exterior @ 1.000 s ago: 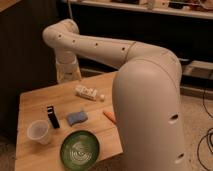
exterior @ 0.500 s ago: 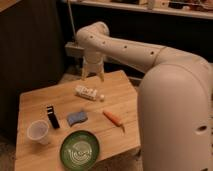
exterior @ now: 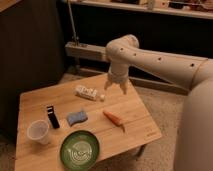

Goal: Move the arm in a circular motion

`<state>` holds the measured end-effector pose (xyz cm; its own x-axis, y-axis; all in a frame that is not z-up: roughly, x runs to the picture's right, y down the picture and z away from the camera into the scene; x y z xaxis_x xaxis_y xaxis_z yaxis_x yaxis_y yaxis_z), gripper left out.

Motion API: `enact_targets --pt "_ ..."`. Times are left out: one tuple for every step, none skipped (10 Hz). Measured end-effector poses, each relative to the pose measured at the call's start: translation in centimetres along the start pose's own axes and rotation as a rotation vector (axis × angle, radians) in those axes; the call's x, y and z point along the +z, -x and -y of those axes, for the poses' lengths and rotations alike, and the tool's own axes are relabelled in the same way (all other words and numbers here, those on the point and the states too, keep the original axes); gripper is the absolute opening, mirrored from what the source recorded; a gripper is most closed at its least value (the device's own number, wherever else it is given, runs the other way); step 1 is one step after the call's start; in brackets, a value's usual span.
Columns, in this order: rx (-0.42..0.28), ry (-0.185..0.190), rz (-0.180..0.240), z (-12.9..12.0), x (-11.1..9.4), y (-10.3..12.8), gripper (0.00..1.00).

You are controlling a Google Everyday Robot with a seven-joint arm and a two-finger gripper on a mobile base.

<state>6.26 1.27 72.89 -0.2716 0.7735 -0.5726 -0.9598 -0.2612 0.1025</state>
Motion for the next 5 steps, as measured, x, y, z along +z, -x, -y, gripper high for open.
enact_targets --pt "-0.005 0.0 -0.009 1.0 -0.1 -2.0 0.65" --pt "-0.016 -0.003 -0.02 1.4 -0.2 -4.0 0.65" --pt "-0.032 -0.007 -0.028 1.4 -0.3 -5.4 0.65" --pt "-0.071 -0.012 -0.042 0.8 -0.5 -7.4 0.65" --pt "-0.12 -0.009 -0.055 -0.5 -0.6 -8.9 0.65"
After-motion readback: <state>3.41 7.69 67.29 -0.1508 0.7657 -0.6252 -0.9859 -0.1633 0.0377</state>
